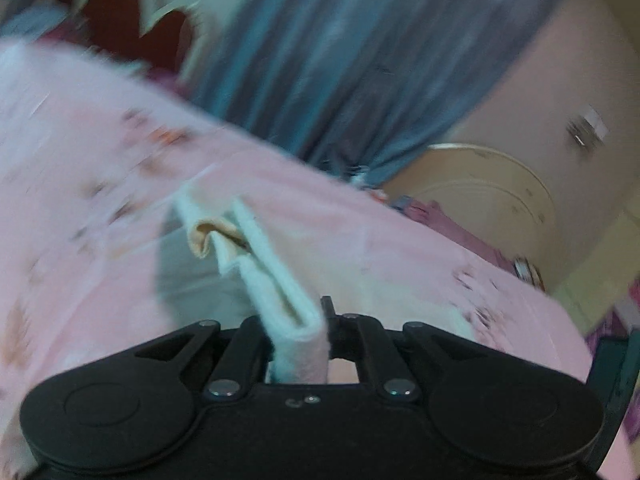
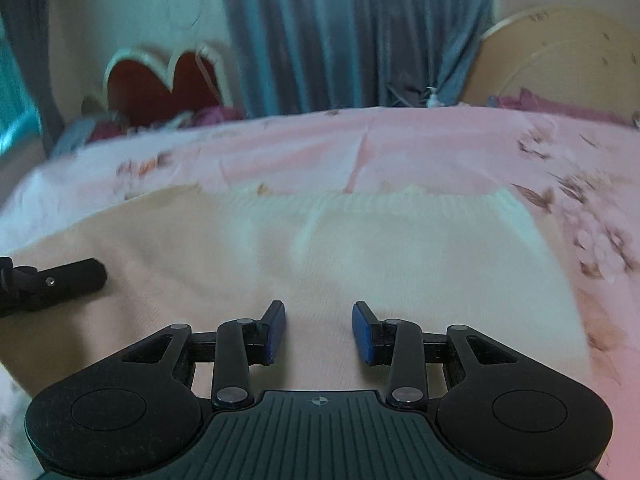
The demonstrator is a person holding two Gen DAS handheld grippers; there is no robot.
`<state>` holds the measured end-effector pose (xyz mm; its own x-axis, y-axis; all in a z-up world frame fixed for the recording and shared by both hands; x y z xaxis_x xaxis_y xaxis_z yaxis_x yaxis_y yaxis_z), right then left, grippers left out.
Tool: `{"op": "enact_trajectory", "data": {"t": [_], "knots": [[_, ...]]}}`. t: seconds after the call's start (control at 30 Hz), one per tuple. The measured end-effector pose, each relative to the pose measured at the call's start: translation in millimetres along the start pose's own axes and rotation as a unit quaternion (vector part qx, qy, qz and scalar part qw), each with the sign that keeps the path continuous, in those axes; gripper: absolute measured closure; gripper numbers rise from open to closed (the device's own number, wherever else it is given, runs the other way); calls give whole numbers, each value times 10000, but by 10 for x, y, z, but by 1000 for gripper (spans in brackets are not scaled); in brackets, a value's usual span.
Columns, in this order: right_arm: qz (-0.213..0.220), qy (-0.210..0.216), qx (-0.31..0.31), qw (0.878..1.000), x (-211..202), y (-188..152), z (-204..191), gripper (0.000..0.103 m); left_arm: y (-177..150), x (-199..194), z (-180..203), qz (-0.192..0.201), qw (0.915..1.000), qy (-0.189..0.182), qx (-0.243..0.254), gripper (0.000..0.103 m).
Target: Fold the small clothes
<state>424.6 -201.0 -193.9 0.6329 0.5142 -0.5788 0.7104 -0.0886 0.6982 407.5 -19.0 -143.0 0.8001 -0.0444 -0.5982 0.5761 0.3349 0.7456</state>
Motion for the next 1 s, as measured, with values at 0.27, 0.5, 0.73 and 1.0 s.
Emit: {"op": "enact_trajectory", "data": {"t": [0.27, 0.5, 0.73, 1.0], "knots": [[389, -92, 725, 9966, -744, 99, 689, 67, -418, 7, 1195, -199, 9849, -764, 1540, 97], [553, -223, 1250, 9904, -1194, 17, 1156, 67, -1249, 114, 1608, -676, 9554, -883, 2736, 93], [381, 632, 1714, 9824, -1164, -31, 982, 66, -1436, -115, 1583, -669, 9402, -1131, 3142, 70], [278, 626, 1726, 9826, -1079, -47, 969, 27, -1267, -294, 1207, -815, 9513, -1134, 2748, 67]]}}
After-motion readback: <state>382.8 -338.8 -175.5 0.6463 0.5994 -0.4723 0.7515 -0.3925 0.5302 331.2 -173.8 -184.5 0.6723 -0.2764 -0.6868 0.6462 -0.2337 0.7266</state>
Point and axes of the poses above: each gripper's, at about its wrist camera, not at the fingertips, and x roughly the way its jaws point, z to its right, y to its top, the point moved 9 cm from there along x, roughly the way its jaws point, and after that the axes turned 13 degrees about y, right-handed, at the moved point
